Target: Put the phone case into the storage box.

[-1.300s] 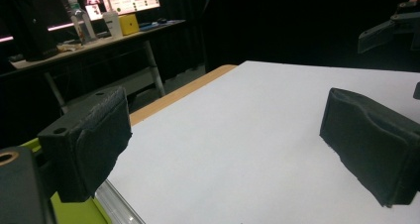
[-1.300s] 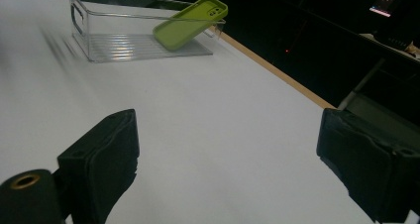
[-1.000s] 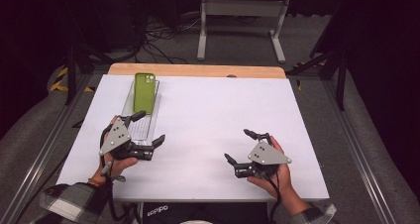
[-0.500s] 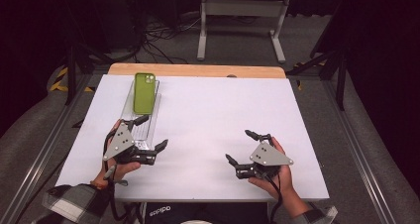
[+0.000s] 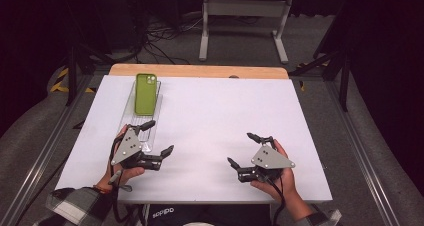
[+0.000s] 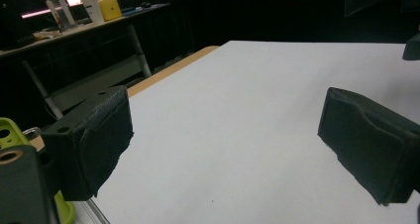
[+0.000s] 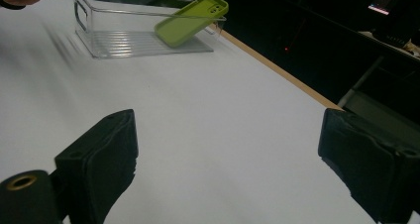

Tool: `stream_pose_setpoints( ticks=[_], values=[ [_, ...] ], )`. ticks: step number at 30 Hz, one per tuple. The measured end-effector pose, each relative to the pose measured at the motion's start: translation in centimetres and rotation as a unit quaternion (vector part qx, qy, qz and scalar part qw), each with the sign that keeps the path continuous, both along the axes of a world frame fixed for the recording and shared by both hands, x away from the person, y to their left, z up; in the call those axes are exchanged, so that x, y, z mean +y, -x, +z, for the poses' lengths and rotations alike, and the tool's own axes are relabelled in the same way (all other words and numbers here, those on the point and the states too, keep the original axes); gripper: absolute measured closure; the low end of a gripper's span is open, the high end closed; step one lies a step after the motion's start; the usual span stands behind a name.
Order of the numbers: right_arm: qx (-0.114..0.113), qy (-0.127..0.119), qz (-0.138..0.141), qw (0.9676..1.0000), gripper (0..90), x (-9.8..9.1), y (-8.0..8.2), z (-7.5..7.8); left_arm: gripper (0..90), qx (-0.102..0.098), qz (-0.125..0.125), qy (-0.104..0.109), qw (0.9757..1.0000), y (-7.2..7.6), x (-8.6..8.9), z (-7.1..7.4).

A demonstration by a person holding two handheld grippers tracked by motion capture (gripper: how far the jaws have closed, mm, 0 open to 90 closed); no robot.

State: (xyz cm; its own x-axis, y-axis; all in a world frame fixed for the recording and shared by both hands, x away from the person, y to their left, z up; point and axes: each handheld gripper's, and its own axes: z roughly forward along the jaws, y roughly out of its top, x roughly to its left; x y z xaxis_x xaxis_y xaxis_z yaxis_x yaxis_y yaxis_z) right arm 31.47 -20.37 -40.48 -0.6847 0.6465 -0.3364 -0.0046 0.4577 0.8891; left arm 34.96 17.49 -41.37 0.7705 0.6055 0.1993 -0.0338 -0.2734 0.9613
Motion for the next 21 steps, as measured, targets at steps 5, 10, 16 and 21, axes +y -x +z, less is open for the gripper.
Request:
stream_pose_setpoints(
  ticks=[5, 10, 16, 21],
  values=[
    [0.002, -0.002, -0.001, 1.0, 9.2, -0.1, 0.0, -0.1, 7.5, -0.003, -0.01, -0.006, 0.9999, 0.2, -0.1, -0.4],
    [0.003, -0.002, -0.002, 1.0, 9.0, -0.2, 0.1, -0.1, 7.5, 0.004, -0.016, -0.021, 0.9996, 0.3, -0.2, -1.0],
    [0.008, -0.001, 0.001, 1.0, 8.7, -0.1, 0.1, -0.3, 8.1, 0.021, -0.01, -0.024, 0.9994, 0.2, -0.1, -2.2],
    [0.008, 0.002, 0.003, 1.0, 8.4, 0.0, 0.1, -0.4, 8.1, 0.028, -0.007, -0.028, 0.9992, 0.2, 0.6, -2.7]
  ],
)
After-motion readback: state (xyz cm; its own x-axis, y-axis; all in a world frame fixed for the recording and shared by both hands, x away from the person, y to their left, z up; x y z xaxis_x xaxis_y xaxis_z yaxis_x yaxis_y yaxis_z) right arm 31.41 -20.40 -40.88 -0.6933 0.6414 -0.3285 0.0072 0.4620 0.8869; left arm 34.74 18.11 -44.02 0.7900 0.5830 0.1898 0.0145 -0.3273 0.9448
